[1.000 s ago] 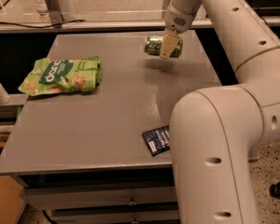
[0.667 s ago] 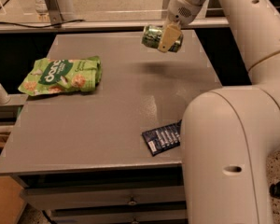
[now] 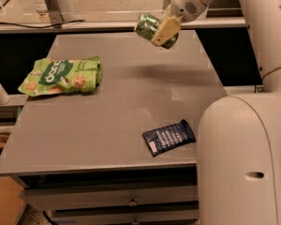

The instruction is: Place green can upright

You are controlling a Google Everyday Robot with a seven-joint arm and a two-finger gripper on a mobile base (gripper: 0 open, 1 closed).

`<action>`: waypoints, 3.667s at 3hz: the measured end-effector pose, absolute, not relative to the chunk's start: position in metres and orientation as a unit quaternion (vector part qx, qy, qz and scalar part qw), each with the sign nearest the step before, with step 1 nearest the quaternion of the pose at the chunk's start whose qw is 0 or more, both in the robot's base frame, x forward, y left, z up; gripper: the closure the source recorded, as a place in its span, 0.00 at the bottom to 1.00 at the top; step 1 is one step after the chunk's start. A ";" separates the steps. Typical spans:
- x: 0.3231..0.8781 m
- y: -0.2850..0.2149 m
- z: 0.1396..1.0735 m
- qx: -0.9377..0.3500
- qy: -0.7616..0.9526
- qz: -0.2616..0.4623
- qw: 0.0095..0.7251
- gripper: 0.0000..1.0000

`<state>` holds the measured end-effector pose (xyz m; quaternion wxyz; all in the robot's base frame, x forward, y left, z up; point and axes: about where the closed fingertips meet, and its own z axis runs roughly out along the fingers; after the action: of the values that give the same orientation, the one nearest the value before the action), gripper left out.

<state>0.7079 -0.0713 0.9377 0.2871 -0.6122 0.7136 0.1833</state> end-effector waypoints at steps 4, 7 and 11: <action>0.720 -0.067 0.922 -0.515 0.685 0.336 0.391 1.00; 0.720 -0.081 0.905 -0.427 0.602 0.428 0.521 1.00; 0.713 -0.048 0.868 -0.484 0.549 0.400 0.551 1.00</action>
Offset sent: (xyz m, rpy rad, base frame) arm 0.0004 0.0104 -0.0069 0.2570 0.0348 -0.0139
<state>0.7129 -0.0476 0.8685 0.5515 -0.4836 0.5495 0.4002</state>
